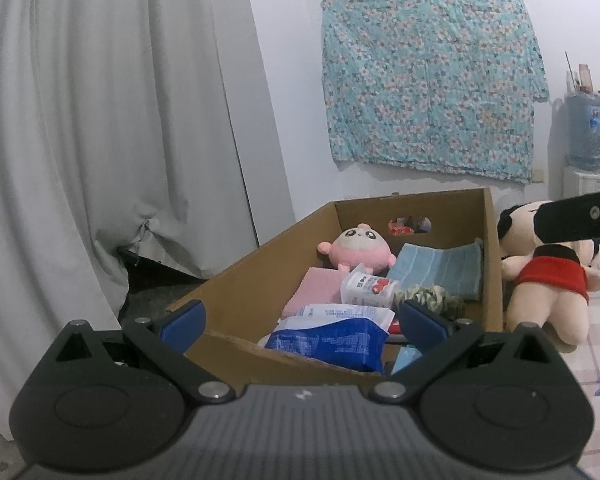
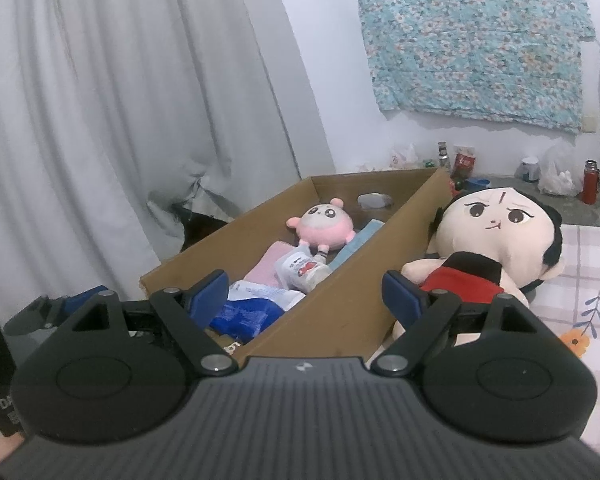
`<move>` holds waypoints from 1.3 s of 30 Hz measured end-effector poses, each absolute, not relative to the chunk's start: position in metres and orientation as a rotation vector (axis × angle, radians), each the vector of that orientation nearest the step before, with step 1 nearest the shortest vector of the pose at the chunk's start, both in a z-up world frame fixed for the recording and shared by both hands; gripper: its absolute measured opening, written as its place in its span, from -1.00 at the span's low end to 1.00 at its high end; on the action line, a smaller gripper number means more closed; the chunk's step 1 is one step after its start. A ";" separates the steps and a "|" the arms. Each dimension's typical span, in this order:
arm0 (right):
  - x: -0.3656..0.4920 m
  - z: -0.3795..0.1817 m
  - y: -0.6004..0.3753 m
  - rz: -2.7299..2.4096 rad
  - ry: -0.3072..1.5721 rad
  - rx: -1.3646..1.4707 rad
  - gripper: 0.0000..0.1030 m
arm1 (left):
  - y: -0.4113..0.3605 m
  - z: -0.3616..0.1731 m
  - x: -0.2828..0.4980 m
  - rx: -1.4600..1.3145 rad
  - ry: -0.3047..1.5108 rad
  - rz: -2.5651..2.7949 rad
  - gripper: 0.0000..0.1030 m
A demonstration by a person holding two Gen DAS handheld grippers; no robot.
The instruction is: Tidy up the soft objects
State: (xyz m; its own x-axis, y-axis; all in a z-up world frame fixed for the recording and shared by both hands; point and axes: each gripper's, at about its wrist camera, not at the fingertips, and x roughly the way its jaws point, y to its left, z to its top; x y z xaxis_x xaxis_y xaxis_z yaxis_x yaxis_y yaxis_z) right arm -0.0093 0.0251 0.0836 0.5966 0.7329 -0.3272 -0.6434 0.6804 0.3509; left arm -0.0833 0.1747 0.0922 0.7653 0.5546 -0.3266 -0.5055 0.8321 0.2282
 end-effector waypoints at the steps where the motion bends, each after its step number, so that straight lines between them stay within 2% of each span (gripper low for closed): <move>1: -0.010 0.084 0.026 0.801 0.469 0.194 0.63 | 0.174 0.092 -0.084 0.132 0.395 0.579 1.00; 39: -0.011 0.090 0.023 0.764 0.452 0.176 0.70 | 0.173 0.092 -0.086 0.133 0.397 0.604 1.00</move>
State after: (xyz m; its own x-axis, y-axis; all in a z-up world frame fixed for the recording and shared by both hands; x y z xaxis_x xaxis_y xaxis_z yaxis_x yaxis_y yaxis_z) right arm -0.0112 0.0234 0.0898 0.6324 0.7008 -0.3300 -0.6264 0.7133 0.3144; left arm -0.0859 0.1731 0.0920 0.7504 0.5765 -0.3234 -0.5259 0.8171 0.2362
